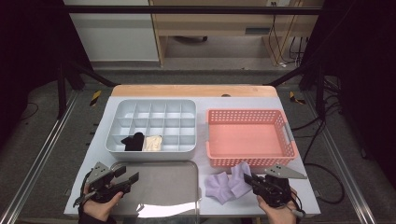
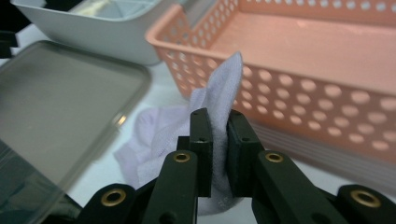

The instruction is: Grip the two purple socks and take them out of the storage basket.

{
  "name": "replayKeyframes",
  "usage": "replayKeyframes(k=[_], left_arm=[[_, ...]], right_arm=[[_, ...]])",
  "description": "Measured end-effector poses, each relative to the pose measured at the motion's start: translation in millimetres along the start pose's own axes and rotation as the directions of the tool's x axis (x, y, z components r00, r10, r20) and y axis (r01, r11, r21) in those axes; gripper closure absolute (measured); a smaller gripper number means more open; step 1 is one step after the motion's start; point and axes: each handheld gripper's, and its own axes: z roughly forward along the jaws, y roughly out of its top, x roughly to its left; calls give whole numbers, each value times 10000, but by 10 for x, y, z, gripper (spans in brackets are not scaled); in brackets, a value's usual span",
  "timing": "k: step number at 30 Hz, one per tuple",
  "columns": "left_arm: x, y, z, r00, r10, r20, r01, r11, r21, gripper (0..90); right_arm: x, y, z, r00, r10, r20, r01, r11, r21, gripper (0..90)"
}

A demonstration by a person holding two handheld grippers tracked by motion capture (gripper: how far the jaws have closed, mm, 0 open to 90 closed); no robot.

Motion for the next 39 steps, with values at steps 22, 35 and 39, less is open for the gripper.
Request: replayKeyframes(k=[22, 35, 39], left_arm=[[-37, 27, -14, 9999, -10, 101, 11, 10000, -86, 366], [-171, 99, -46, 9987, 4, 516, 3, 9999, -136, 405], [-211, 124, -46, 9983, 34, 590, -27, 9999, -121, 434]], right_arm=[[-346, -295, 264, 9713, 559, 2311, -721, 9954, 626, 641], [91, -120, 283, 9954, -946, 117, 950, 9949, -351, 676], [207, -149, 431, 9907, -1127, -755, 1130, 9936, -3, 716]])
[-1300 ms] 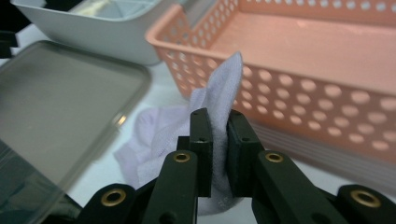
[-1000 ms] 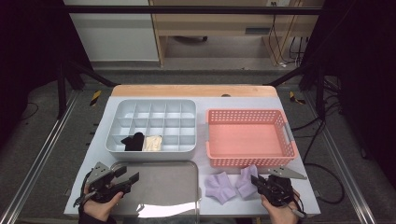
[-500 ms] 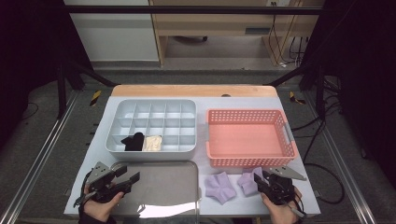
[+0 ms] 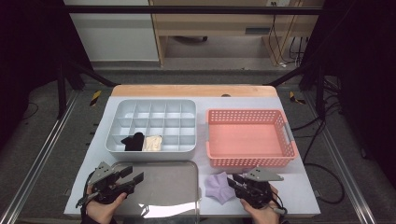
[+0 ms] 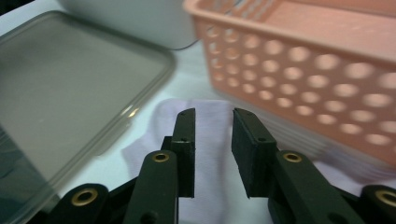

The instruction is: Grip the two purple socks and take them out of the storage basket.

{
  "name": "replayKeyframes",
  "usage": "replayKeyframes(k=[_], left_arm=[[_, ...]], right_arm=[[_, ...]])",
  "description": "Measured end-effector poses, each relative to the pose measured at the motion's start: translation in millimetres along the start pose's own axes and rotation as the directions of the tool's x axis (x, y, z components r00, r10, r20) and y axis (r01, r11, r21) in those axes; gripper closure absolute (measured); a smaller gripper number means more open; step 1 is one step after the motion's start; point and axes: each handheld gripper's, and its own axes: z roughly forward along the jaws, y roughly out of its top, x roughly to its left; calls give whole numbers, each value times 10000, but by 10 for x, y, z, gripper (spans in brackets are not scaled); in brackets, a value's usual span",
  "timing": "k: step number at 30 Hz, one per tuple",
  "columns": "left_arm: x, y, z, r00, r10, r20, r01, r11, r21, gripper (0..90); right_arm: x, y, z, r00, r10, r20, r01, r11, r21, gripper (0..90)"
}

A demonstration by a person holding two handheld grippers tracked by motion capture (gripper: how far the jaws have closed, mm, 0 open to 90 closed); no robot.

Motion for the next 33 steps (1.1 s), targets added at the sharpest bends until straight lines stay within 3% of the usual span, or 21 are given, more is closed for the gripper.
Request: replayKeyframes(k=[7, 12, 17, 23, 27, 30, 33], left_arm=[[-108, 93, -20, 9999, 104, -37, -104, 9999, -88, 496], [-218, 188, 12, 9997, 244, 28, -243, 9996, -131, 505], [-322, 275, 59, 9995, 277, 140, -273, 9993, -270, 503], [-396, 233, 176, 9991, 216, 368, -211, 9997, -156, 497], [-426, 184, 214, 9985, 293, 468, -289, 9995, -93, 494], [-430, 139, 238, 9982, 348, 485, -349, 9994, 26, 489], [-408, 92, 252, 9984, 297, 472, -302, 9995, 100, 489]], right_arm=[[193, -14, 115, 9959, -499, -751, 518, 9984, 242, 731], [348, -33, 283, 9867, -1127, -1168, 1215, 9900, 715, 709], [402, -61, 399, 9808, -1400, -1356, 1554, 9816, 1106, 683], [392, -107, 495, 9795, -1487, -1359, 1696, 9727, 1585, 698], [380, -91, 507, 9805, -1535, -1225, 1735, 9692, 1747, 827], [366, -68, 499, 9840, -1332, -1187, 1539, 9701, 1876, 868], [364, -25, 443, 9850, -1143, -1290, 1330, 9801, 1474, 870]])
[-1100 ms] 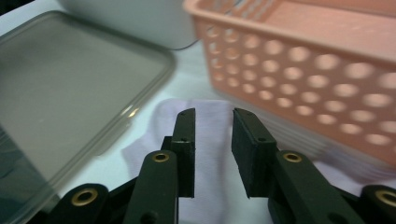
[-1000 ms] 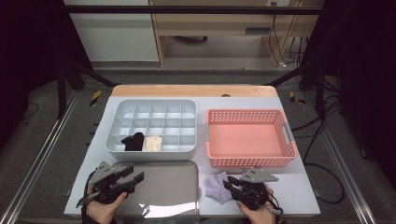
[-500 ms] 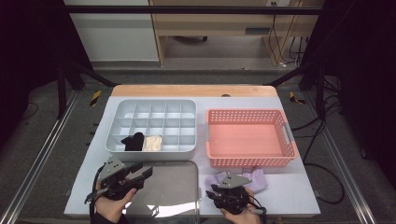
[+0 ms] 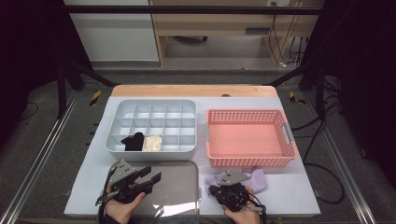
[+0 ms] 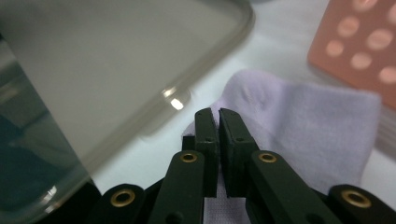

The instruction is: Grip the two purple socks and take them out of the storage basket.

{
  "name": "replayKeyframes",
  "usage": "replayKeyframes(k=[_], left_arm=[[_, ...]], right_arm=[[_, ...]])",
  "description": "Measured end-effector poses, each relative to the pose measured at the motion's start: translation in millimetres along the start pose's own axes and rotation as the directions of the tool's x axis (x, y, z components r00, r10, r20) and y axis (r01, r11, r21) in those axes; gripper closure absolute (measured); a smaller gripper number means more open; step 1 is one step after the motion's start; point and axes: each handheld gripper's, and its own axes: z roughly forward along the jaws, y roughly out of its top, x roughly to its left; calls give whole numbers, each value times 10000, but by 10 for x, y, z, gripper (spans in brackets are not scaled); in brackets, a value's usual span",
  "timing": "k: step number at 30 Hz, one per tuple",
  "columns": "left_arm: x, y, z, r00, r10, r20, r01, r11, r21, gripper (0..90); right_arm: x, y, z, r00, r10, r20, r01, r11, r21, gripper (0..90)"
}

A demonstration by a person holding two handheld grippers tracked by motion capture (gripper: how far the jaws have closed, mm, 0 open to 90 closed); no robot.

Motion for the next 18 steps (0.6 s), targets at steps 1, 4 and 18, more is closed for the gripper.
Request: replayKeyframes(k=[1, 4, 18], left_arm=[[9, -17, 6, 10000, -39, -20, 39, 10000, 20, 488], [26, -45, 22, 10000, -22, -51, 22, 9999, 117, 486], [33, -115, 53, 9998, 173, -14, -173, 9992, 348, 471]], right_arm=[[3, 16, -22, 10000, 48, -31, -49, 9998, -185, 869], [13, 112, -74, 9994, 261, -239, -283, 9949, -963, 866], [105, 391, 359, 9967, 728, -373, -754, 9944, -741, 749]])
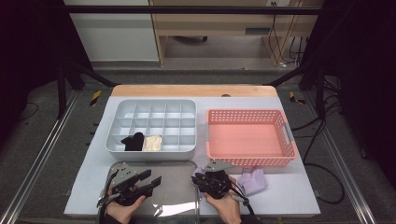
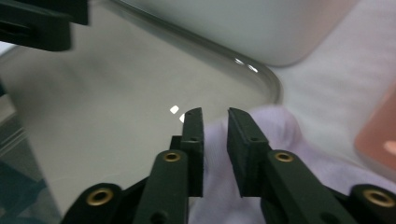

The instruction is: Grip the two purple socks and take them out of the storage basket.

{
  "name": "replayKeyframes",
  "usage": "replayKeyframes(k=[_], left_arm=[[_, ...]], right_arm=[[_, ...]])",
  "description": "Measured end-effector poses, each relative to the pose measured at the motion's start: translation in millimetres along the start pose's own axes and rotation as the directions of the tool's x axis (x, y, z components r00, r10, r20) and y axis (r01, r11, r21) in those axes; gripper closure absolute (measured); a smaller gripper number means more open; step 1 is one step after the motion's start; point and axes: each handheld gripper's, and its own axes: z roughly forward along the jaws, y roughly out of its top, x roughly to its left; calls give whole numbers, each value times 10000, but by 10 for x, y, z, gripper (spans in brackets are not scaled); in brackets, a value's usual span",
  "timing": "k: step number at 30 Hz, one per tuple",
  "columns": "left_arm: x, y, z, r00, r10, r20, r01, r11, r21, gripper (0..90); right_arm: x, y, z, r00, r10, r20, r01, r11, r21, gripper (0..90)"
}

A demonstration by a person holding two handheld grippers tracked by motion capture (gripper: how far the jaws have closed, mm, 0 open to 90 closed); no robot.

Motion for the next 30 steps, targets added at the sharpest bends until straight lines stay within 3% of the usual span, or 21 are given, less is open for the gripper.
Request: replayKeyframes(k=[6, 9, 17, 24, 30], left_arm=[[-13, 1, 1, 10000, 9, 10, -9, 10000, 44, 453], [-35, 16, 8, 10000, 38, 33, -38, 10000, 62, 430], [-173, 169, 13, 9990, 313, 316, -314, 9995, 16, 444], [-338, 283, 120, 9969, 608, 499, -619, 9978, 224, 493], [-469, 315, 359, 9955, 650, 692, -693, 9958, 606, 527]], right_arm=[[-86, 47, -280, 9999, -52, -119, 43, 9970, -777, 689], [-166, -7, -429, 9981, -423, 442, 459, 9955, -830, 689], [-460, -245, -661, 9949, 232, 981, -168, 9977, -652, 690], [-548, -364, -715, 9928, 417, 1125, -378, 9986, -369, 707], [-558, -435, -620, 9940, 338, 1038, -359, 9992, 185, 737]])
